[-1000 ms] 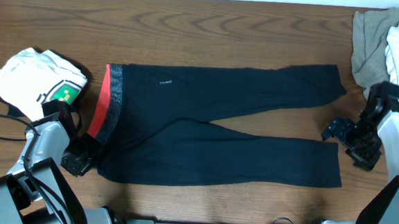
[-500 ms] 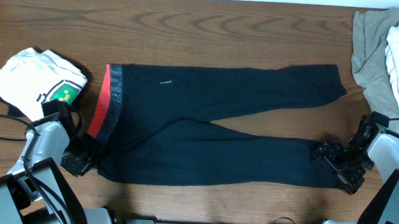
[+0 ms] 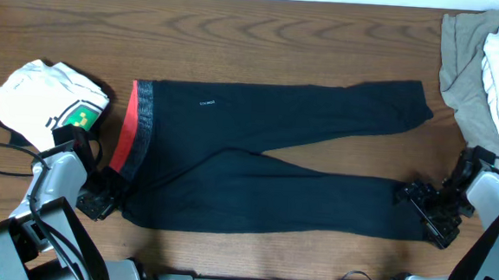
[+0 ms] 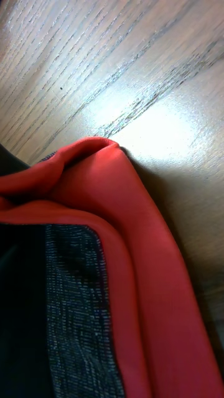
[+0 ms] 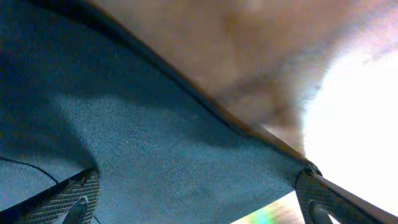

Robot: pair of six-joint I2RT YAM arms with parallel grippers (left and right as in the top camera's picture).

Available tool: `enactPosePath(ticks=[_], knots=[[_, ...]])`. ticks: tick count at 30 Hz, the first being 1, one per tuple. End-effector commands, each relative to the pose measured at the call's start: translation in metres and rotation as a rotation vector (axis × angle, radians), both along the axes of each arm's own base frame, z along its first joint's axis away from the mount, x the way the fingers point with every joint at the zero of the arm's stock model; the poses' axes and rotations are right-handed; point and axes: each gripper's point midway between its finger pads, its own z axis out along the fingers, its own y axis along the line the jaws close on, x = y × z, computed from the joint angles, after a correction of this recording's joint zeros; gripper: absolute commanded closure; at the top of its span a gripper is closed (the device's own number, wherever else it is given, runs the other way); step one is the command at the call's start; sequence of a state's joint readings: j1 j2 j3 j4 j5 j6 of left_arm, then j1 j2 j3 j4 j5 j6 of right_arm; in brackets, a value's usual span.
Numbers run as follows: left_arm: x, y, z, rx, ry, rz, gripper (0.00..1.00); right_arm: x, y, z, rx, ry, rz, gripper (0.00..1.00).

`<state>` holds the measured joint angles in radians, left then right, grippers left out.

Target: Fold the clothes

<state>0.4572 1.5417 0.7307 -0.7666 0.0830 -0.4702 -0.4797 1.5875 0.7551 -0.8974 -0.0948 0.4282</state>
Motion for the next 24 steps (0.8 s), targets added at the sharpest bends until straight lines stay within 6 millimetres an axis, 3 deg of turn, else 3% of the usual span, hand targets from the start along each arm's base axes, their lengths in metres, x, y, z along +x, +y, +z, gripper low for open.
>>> enactPosePath(ticks=[1,11,18,24], knots=[[-0.008,0.0,-0.003,0.004,0.025,-0.002,0.89,-0.012,-0.005,-0.005,0.009,0.02,0.017,0.01],[-0.008,0.0,-0.003,0.003,0.026,-0.002,0.88,-0.015,-0.018,-0.003,0.017,0.003,-0.003,0.01],[-0.008,0.0,-0.003,0.003,0.025,-0.003,0.88,-0.015,-0.007,0.007,0.095,-0.003,0.016,0.01],[-0.008,0.0,-0.003,0.004,0.025,-0.003,0.88,-0.011,-0.01,0.006,0.083,-0.02,0.014,0.01]])
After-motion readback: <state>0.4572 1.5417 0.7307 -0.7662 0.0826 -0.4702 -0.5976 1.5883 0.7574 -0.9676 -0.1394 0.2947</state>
